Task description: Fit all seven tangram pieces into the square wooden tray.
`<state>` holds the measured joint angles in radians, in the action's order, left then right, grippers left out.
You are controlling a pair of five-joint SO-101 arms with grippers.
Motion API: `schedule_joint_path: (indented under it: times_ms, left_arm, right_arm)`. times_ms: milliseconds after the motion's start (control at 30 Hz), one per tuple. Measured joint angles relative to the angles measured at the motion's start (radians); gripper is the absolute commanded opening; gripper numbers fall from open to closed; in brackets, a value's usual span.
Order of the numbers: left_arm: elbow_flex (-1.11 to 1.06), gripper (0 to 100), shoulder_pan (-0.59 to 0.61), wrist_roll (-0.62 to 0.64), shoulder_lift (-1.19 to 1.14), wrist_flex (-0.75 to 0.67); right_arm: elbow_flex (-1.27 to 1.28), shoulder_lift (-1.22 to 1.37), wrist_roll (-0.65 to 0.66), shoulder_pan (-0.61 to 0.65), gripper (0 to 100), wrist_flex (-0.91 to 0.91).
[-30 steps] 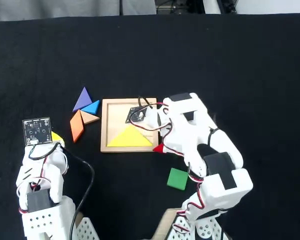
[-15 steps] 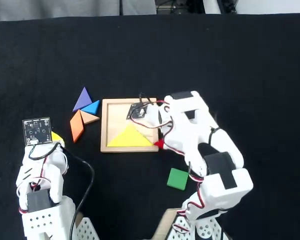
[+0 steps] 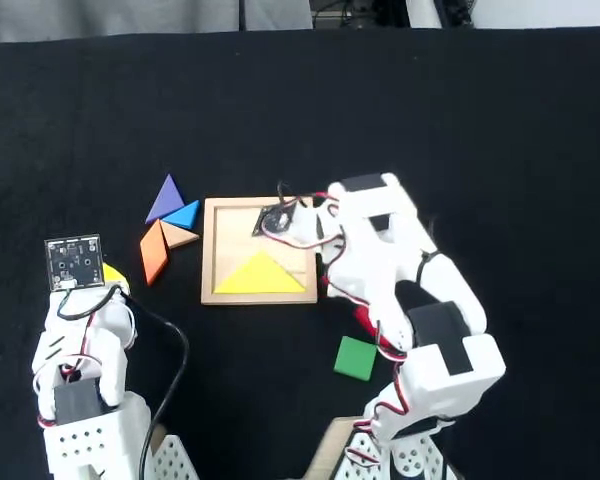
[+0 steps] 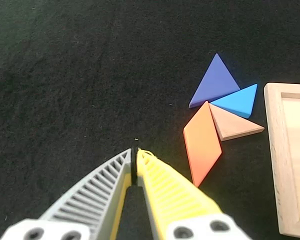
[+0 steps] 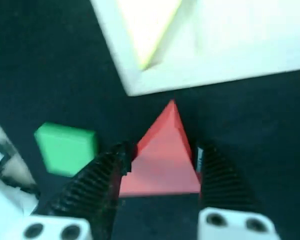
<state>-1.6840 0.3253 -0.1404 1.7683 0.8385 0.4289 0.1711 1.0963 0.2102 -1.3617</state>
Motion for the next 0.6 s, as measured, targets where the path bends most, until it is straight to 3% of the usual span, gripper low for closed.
schedule_joint_path:
  times_ms: [133, 300, 467, 600]
  left_arm:
    - [0.000, 3, 0.000, 0.000, 0.000, 0.000]
    - [0.000, 3, 0.000, 0.000, 0.000, 0.000]
    - [0.000, 3, 0.000, 0.000, 0.000, 0.000]
    - [0.000, 3, 0.000, 0.000, 0.000, 0.000]
  right_arm:
    - [-0.071, 0.000, -0.005, -0.068, 19.1, -0.057]
    - [-0.118, 0.000, -0.110, -0.186, 19.9, -0.064]
    - [-0.109, -0.048, -0.244, -0.207, 28.6, -0.035]
    - [-0.032, -0.173, -0.364, -0.206, 24.7, -0.046]
